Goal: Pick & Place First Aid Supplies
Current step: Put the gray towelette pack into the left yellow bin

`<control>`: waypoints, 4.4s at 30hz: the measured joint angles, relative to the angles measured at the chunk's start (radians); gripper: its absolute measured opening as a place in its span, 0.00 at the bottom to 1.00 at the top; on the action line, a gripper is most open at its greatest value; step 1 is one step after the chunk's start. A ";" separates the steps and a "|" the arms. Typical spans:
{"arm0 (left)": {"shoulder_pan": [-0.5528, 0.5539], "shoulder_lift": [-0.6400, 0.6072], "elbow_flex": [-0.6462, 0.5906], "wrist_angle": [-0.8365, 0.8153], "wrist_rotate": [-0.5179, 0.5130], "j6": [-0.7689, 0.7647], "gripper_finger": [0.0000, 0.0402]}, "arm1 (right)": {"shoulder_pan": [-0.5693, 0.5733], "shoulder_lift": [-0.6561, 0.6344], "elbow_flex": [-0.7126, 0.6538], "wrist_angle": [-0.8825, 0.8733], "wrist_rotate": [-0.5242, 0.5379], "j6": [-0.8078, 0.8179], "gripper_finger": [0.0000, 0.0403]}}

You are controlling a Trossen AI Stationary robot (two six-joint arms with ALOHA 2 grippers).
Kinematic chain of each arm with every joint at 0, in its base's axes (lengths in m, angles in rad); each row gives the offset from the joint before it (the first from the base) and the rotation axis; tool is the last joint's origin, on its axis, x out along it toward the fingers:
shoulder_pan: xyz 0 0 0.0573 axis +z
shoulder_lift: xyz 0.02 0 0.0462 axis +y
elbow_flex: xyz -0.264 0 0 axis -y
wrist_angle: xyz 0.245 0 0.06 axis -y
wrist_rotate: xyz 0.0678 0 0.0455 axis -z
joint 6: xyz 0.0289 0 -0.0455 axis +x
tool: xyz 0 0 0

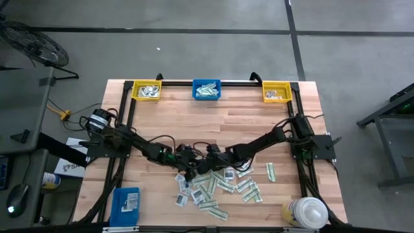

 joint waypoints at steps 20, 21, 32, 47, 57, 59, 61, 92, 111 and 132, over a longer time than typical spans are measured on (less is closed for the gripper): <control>0.001 0.000 0.001 0.001 0.011 0.002 0.36 | -0.026 0.007 -0.001 -0.019 -0.033 -0.091 0.02; 0.001 0.000 0.001 0.001 0.017 0.013 0.36 | -0.028 0.007 -0.001 -0.022 -0.044 -0.103 0.01; 0.001 -0.176 -0.005 -0.187 0.004 0.153 0.36 | -0.042 -0.044 -0.004 -0.110 -0.063 -0.185 0.00; 0.003 -0.454 0.002 -0.268 -0.113 0.212 0.36 | -0.067 -0.247 -0.002 -0.185 0.082 -0.596 0.00; 0.008 -0.607 0.000 -0.219 -0.158 0.228 0.36 | -0.044 -0.408 -0.002 -0.227 0.175 -0.905 0.00; 0.008 -0.620 0.003 -0.175 -0.157 0.228 0.36 | -0.036 -0.427 -0.002 -0.220 0.182 -0.955 0.00; 0.008 -0.633 0.000 -0.150 -0.157 0.228 0.36 | -0.030 -0.440 -0.001 -0.208 0.183 -0.991 0.00; 0.007 -0.629 0.002 0.042 -0.170 0.192 0.03 | -0.020 -0.453 -0.002 -0.069 0.116 -1.149 0.00; 0.007 -0.629 0.002 0.059 -0.275 0.174 0.00 | -0.068 -0.530 -0.001 -0.181 0.040 -1.027 0.32; 0.473 -0.676 0.003 -0.293 -0.476 0.060 0.00 | -0.112 -0.845 0.000 -0.694 0.406 -0.979 0.51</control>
